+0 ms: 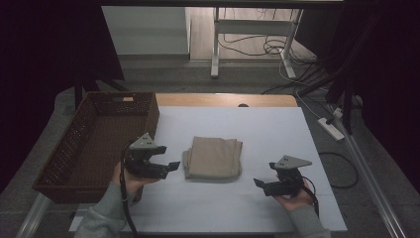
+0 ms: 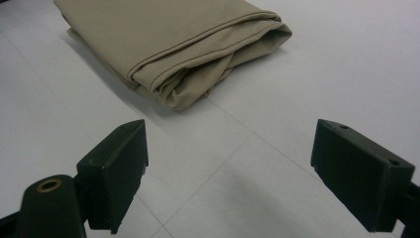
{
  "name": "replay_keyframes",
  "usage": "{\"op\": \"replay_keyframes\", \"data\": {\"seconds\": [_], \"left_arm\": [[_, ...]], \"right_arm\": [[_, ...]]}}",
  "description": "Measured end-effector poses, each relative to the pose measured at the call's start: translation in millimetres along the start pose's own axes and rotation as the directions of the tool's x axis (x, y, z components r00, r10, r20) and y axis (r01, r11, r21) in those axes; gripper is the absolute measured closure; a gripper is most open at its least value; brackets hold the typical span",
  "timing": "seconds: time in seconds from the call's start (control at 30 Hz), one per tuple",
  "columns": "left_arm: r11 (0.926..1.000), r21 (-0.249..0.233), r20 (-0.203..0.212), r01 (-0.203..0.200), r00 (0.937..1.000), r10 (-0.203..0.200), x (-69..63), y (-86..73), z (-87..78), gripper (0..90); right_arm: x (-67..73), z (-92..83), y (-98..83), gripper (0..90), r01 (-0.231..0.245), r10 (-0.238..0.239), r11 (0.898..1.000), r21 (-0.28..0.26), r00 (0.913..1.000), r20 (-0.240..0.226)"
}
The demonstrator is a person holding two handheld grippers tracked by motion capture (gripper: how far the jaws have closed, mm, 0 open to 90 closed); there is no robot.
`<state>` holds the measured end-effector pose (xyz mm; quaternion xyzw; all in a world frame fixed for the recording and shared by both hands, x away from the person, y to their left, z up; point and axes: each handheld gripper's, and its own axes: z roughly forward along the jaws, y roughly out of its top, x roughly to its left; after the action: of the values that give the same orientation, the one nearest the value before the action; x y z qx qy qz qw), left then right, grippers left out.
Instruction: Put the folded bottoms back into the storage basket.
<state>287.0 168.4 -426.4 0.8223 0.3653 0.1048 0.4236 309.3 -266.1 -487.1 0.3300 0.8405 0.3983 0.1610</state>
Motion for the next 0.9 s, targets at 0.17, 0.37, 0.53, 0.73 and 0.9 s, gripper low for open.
{"op": "replay_keyframes", "data": {"seconds": [0.17,0.37,0.53,0.73,0.9], "left_arm": [[1.0000,0.004,0.009,-0.007,0.9999,0.007,-3.3,3.3,5.1,23.2],[0.9998,0.010,0.024,-0.018,0.9996,0.018,-7.5,8.2,12.6,23.1],[0.9996,0.017,0.034,-0.023,0.9992,0.022,-9.5,11.3,18.6,23.2],[0.9995,0.020,0.045,-0.023,0.9987,0.022,-11.4,16.1,27.0,23.2],[0.9991,0.032,0.055,-0.027,0.9982,0.025,-12.4,20.8,37.0,23.2]], "right_arm": [[0.2,0.4,-0.1,14.9,0.001,-0.001,1.000,0.001,1.0000,-0.001],[0.5,1.2,-0.4,15.0,0.001,-0.001,1.000,0.004,1.0000,-0.003],[0.7,1.5,-0.5,15.0,0.001,-0.001,1.000,0.006,1.0000,-0.004],[0.6,1.6,-0.7,15.0,0.000,0.000,1.000,0.006,1.0000,-0.004],[0.9,2.1,-0.8,15.0,0.001,-0.001,1.000,0.009,1.0000,-0.005]]}}
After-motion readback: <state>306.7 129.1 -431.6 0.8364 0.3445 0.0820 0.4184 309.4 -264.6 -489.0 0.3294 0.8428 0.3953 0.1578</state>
